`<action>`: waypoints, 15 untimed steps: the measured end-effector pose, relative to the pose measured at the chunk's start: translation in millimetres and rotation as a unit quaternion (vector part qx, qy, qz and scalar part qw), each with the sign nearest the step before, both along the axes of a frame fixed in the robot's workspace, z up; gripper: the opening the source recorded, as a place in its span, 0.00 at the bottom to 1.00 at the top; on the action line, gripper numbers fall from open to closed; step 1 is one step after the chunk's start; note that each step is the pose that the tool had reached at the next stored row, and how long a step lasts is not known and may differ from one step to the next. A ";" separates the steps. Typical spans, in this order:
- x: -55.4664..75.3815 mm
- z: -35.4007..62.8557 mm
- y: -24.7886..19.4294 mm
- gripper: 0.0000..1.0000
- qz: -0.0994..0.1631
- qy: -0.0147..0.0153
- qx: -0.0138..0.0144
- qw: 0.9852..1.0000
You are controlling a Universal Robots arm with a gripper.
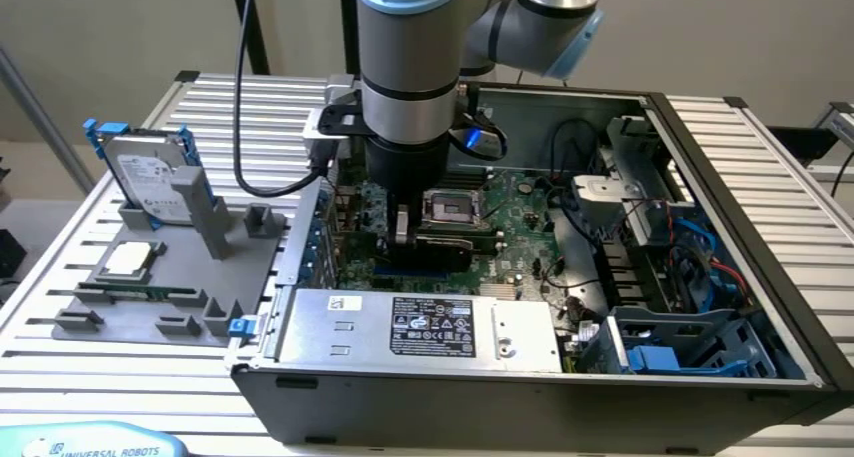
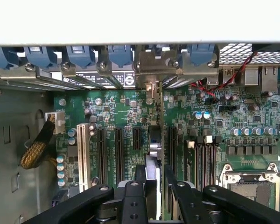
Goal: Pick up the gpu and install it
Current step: 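Insert the gpu into the slot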
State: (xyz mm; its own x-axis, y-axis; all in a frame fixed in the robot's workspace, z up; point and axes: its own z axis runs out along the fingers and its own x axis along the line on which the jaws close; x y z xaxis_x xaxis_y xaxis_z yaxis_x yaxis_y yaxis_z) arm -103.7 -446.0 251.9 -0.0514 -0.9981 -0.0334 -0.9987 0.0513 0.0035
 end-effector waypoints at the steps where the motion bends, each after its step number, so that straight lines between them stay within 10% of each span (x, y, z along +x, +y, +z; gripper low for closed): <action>1: 0.0 0.1 0.1 0.27 0.000 0.001 0.000 1.000; 15: 2.1 0.7 -0.1 0.27 0.000 0.004 -0.004 1.000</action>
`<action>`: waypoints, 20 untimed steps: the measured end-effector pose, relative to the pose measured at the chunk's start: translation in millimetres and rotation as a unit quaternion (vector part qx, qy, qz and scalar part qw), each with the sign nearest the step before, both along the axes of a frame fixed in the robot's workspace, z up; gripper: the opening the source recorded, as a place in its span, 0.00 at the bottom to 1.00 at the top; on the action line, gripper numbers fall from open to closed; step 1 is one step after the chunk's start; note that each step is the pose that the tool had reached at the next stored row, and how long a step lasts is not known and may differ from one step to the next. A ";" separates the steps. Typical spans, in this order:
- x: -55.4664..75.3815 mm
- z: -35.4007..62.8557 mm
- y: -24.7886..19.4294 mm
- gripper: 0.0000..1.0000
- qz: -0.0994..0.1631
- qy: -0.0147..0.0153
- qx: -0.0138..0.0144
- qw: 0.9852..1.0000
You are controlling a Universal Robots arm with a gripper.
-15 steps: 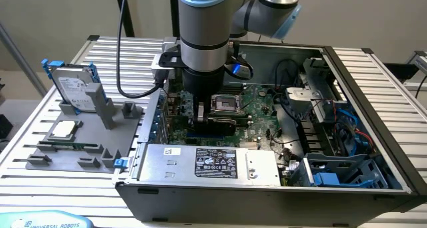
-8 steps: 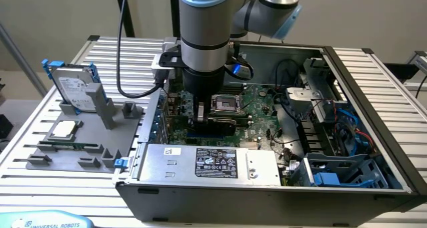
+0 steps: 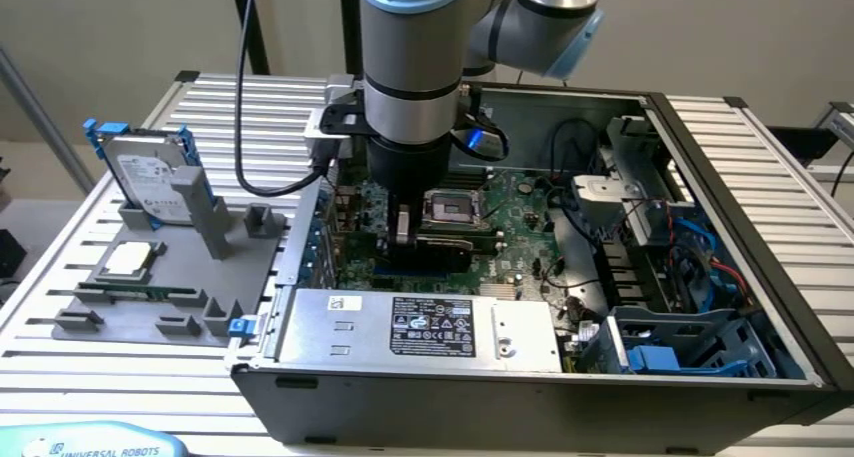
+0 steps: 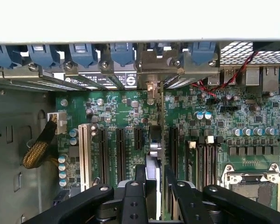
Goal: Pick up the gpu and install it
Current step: 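Insert the gpu into the slot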
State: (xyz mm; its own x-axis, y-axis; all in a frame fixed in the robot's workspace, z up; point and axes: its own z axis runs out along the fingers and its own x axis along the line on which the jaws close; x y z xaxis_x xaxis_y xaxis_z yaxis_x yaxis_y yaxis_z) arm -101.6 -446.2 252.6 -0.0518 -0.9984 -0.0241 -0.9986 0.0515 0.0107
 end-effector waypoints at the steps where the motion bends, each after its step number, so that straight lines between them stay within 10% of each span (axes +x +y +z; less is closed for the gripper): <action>1: 0.1 -0.2 0.0 0.27 0.000 0.000 -0.001 1.000; 5: 0.1 0.2 -0.1 0.27 0.000 0.000 -0.005 1.000; 20: 1.8 -1.0 2.1 0.27 0.000 0.000 -0.005 1.000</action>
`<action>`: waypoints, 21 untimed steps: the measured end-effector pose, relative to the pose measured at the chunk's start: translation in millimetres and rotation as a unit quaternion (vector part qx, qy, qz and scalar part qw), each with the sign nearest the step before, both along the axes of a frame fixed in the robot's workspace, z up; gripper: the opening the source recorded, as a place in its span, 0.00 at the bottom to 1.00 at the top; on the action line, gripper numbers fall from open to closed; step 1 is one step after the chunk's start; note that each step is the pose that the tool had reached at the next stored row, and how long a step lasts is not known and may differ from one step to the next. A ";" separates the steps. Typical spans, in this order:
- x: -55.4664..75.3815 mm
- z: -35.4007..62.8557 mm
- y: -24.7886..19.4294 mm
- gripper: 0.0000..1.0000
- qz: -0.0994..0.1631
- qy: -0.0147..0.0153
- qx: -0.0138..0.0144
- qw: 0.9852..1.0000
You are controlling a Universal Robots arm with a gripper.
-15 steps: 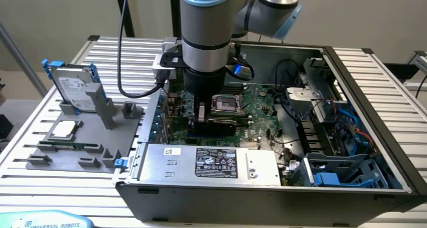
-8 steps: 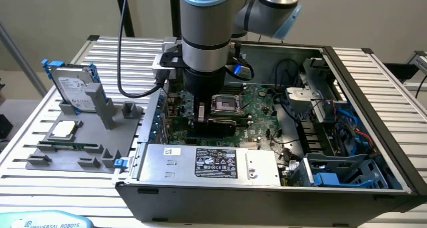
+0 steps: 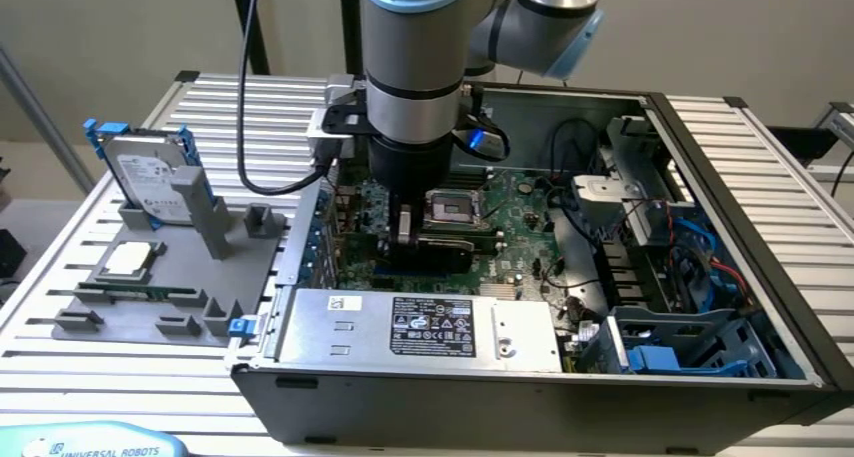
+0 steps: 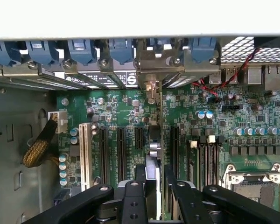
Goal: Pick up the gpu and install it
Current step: 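Insert the gpu into the slot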
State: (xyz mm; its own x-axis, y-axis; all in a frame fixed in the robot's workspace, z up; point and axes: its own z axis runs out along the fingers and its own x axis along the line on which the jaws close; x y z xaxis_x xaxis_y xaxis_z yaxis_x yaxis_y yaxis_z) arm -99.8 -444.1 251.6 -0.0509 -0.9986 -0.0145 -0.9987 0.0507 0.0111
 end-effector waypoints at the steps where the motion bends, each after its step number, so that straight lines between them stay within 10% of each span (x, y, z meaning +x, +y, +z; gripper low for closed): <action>1: 0.0 -0.4 0.2 0.27 0.000 0.000 0.000 1.000; 21: -2.5 -2.4 2.5 0.27 0.000 0.000 -0.001 1.000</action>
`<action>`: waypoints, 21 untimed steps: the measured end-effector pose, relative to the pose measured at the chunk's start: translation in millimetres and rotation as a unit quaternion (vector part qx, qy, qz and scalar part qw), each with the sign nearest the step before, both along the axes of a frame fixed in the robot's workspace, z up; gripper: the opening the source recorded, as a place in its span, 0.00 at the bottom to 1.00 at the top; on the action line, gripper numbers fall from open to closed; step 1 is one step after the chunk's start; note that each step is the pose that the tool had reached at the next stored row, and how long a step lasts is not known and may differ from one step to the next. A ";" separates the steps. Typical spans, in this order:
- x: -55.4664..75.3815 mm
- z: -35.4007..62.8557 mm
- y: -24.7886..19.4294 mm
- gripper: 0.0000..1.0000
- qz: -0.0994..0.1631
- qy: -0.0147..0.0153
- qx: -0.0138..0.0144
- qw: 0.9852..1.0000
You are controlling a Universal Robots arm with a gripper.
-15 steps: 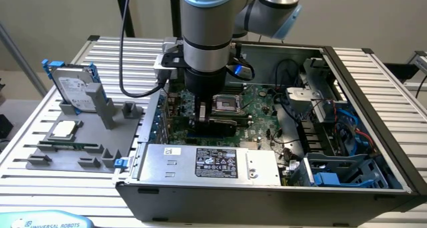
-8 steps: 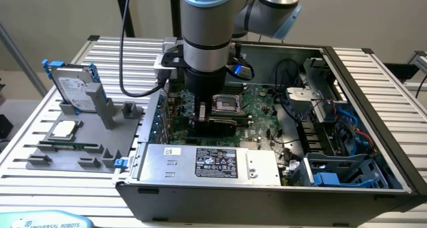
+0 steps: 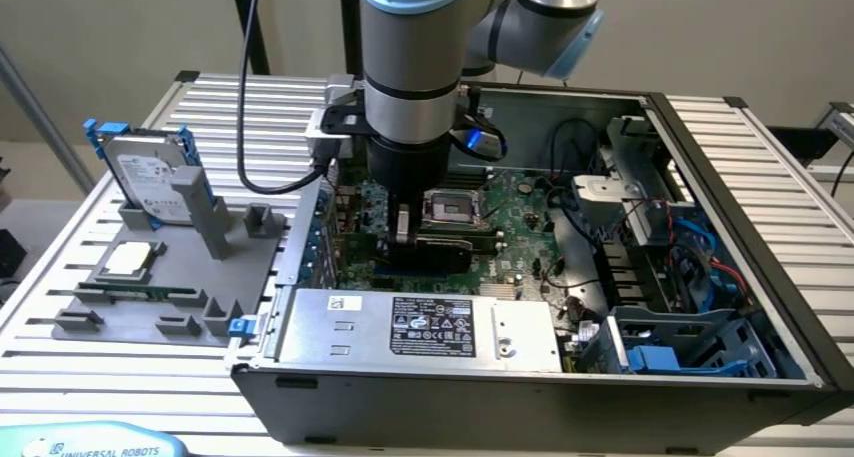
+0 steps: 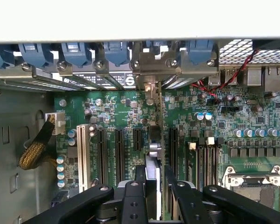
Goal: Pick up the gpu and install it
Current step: 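Insert the gpu into the slot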
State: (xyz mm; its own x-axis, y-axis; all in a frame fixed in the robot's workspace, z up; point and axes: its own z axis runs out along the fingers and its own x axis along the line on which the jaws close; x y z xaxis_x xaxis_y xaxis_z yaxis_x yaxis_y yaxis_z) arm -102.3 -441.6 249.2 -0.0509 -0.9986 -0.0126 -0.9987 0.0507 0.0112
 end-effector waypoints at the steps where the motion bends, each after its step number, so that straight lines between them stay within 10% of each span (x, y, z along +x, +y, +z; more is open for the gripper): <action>1: 0.0 -0.2 0.1 0.27 0.000 0.000 0.000 1.000; 16: -0.3 -4.3 0.6 0.28 0.000 0.000 0.001 1.000; 21: 0.0 11.0 0.3 0.34 0.000 0.000 0.000 1.000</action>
